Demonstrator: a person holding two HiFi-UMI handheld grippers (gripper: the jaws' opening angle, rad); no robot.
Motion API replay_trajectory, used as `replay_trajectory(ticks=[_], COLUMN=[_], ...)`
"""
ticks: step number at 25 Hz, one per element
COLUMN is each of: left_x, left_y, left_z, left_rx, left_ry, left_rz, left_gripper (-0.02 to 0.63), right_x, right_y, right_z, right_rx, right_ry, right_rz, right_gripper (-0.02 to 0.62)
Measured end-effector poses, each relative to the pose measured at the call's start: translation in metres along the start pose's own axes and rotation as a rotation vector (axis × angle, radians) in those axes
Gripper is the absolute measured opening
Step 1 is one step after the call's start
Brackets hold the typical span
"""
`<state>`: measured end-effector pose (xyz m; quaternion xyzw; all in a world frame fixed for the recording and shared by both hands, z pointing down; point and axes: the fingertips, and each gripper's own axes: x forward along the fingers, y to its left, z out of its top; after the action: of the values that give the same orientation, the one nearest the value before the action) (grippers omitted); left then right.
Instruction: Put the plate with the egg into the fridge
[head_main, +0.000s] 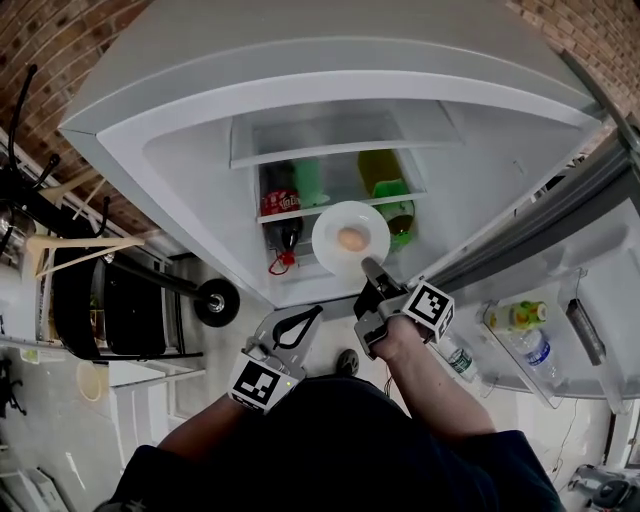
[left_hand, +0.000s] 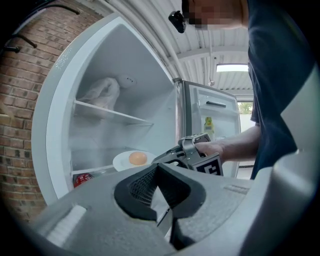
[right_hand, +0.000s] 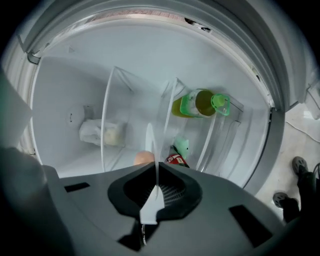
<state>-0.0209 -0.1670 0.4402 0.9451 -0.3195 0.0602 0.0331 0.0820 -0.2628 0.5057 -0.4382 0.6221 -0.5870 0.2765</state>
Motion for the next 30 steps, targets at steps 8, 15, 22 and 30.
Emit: replay_trajectory(ticks=[8,15,22,30], left_x=[0.003,0.002,0.001,-0.003], left_y=[0.009,0.016,0.016,0.017], left_z=[-0.006,-0.011,-0.012,-0.014], left_rx=[0.019,0.008,0.004,0.004], left_ry=[0.029,0.042,0.048,0.051], left_rz=[0.021,0.038,0.044,0.058], left_gripper=[0.005,0.005,0.005,0.005], right_x=[0.029,0.052,0.073,0.090], right_y=[0.001,-0.004,-0.002,-0.004], right_z=[0.022,0.034,0.044,0.053], right_rx=[0.035,0.067,0.090,0.107], right_ry=[-0.022,-0.035,-0.041,-0.055], right_rz=[-0.005,-0.028,-0.035,-0.054], right_gripper=[0.018,0.018,0.020,0.023])
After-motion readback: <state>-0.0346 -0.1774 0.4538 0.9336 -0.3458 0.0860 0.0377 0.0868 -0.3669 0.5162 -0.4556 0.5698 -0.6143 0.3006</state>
